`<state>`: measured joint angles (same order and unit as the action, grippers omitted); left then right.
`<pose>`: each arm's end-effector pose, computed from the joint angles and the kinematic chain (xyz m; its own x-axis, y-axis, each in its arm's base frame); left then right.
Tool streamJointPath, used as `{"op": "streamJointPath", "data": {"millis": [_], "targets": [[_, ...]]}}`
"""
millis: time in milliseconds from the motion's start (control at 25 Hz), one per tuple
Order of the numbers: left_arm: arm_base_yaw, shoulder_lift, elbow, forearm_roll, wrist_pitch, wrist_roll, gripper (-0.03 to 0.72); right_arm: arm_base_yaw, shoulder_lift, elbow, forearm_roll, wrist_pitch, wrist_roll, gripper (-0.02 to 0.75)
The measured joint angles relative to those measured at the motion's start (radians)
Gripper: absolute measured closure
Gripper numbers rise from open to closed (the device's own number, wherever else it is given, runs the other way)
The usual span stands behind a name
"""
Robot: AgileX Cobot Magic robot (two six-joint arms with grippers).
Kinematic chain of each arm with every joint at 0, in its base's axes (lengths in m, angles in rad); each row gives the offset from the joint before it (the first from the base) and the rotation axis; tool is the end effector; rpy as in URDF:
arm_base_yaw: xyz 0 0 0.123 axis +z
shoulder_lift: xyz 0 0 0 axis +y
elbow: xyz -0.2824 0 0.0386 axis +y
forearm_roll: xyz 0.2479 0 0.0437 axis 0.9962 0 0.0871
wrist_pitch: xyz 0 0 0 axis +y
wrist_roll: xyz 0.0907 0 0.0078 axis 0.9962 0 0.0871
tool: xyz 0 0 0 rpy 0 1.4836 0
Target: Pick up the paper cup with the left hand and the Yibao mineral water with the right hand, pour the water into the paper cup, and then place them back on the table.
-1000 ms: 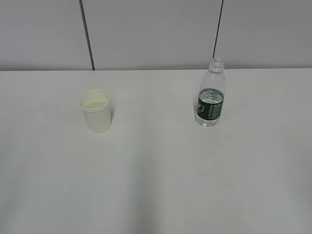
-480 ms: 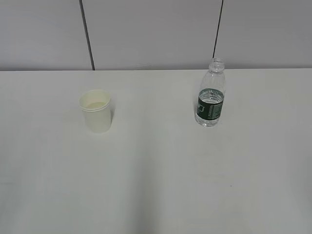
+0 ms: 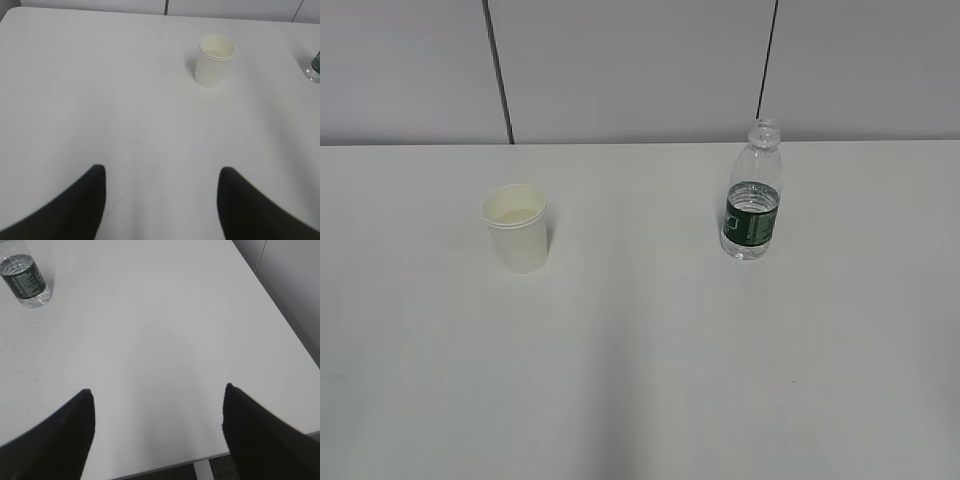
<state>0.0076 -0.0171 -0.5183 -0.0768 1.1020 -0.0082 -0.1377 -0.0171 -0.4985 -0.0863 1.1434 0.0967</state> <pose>-0.0115 -0.0063 0.2789 -0.4620 -0.0464 -0.8856 0.0334 0.9970 -0.0696 -0.0120 -0.0056 0.2703 -0.4953 0.1298 -0.8590 0.2341 0.9721 0.0120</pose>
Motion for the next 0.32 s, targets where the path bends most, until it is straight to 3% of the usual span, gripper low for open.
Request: {"op": "streamJointPath", "data": {"millis": [320], "targets": [[0.000,0.000,0.000,0.000,0.000,0.000,0.270,0.000,0.000,0.000,0.000,0.000,0.000,0.151]]}}
